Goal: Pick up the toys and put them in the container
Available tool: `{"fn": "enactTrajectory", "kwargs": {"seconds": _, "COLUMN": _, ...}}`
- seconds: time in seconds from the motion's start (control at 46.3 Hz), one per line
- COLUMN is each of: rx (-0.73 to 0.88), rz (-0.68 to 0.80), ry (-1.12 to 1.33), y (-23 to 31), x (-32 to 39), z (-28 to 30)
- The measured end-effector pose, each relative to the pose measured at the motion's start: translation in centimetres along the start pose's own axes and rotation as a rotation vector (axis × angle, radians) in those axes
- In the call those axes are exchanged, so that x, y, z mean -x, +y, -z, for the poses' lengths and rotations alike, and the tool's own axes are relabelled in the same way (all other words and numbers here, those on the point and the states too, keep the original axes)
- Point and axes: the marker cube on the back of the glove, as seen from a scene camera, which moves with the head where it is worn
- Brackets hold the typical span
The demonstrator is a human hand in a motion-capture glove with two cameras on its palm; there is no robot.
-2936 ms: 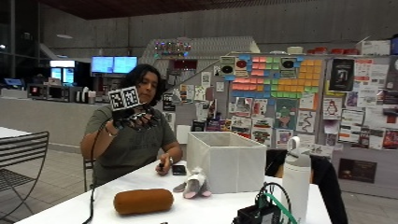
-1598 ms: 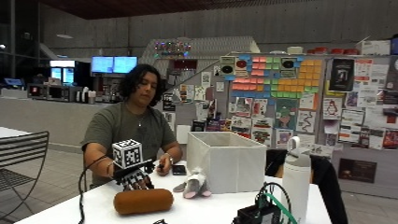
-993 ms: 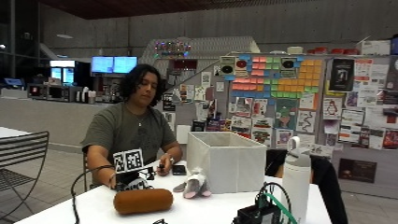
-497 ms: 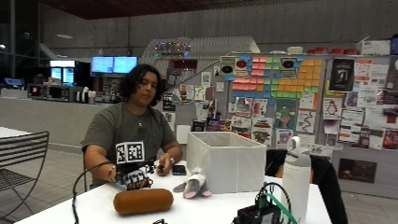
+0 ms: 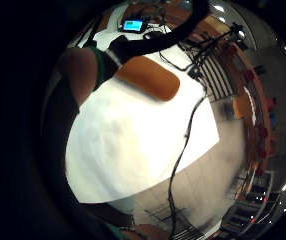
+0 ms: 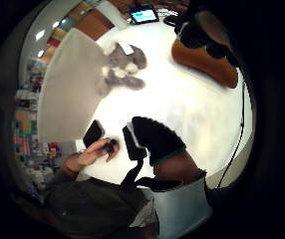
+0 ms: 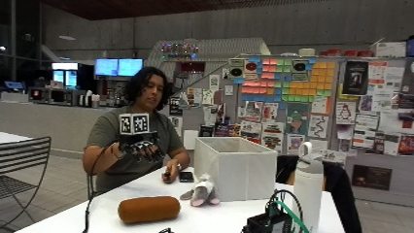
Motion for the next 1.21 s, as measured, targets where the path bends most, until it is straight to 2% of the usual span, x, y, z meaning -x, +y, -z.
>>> {"fn": "enactTrajectory", "kwargs": {"seconds": 0.259, "rx": -0.038, "rz": 0.061, "ry": -0.056, "y": -0.1, "x": 0.4, "z": 4.3}}
{"fn": "enactTrajectory", "kwargs": {"seconds": 0.497, "rx": -0.008, "rz": 0.040, "ry": -0.067, "y": -1.4, "x": -0.4, "z": 4.0}}
{"fn": "enactTrajectory", "kwargs": {"seconds": 0.626, "rx": 0.034, "rz": -0.010, "ry": -0.072, "y": -4.4, "x": -2.2, "z": 1.3}}
{"fn": "enactTrajectory", "kwargs": {"seconds": 0.842, "rx": 0.094, "rz": -0.125, "ry": -0.012, "y": -11.0, "x": -7.7, "z": -7.0}}
{"fn": "enactTrajectory", "kwargs": {"seconds": 1.058, "rx": 0.176, "rz": -0.123, "ry": 0.092, "y": -15.1, "x": -9.5, "z": -13.0}}
{"fn": "enactTrajectory", "kwargs": {"seconds": 1.209, "rx": 0.103, "rz": -0.121, "ry": 0.058, "y": -15.9, "x": -10.1, "z": -14.9}}
